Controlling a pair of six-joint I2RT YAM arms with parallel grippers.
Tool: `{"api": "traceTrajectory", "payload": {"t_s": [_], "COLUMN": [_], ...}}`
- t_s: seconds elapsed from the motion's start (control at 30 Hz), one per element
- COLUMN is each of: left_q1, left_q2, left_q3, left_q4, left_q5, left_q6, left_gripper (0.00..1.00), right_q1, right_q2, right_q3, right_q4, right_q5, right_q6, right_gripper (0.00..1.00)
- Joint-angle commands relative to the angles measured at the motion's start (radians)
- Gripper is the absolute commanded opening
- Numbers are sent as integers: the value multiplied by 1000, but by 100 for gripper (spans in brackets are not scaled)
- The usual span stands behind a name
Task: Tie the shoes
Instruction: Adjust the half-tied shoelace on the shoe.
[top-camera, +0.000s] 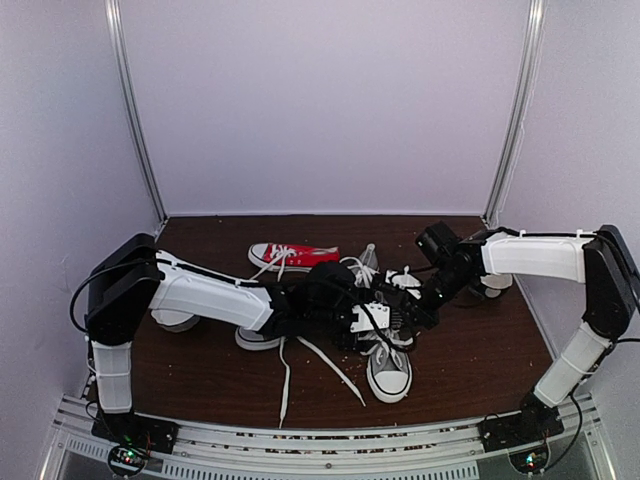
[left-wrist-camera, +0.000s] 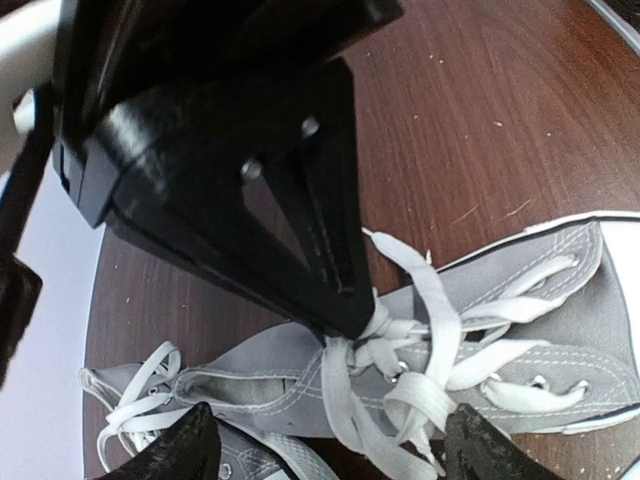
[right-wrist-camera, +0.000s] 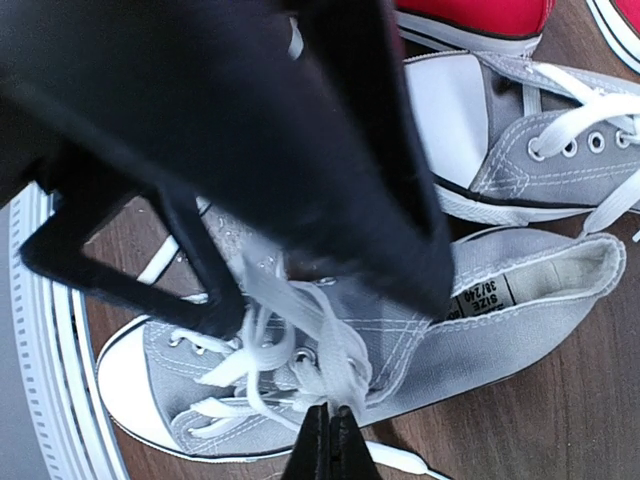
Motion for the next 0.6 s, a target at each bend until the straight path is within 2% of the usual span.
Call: {"api": "traceTrajectory", "payload": {"t_s": [0.0,0.33,0.43,0.57], "left_q1": [15,15,18,27], "left_q2": [7,25,29,23], "left_q3": [14,43,42,31], "left_q4": [3,-9,-13,-18], "left_q5": [-6,7,3,13], "left_q6": [-9,15,19,7], "left_gripper": [78,74,72,72], "right_q1": [2,2,4,13], "right_q2": [-54,-74,-56,-8], "right_q3": [4,-18,-17,10], "right_q4": [-13,-1,42,46], "right_q5": [-49,-42,-19,-9], "right_q6": [8,26,57,65], "right_gripper": [0,2,22,31]}}
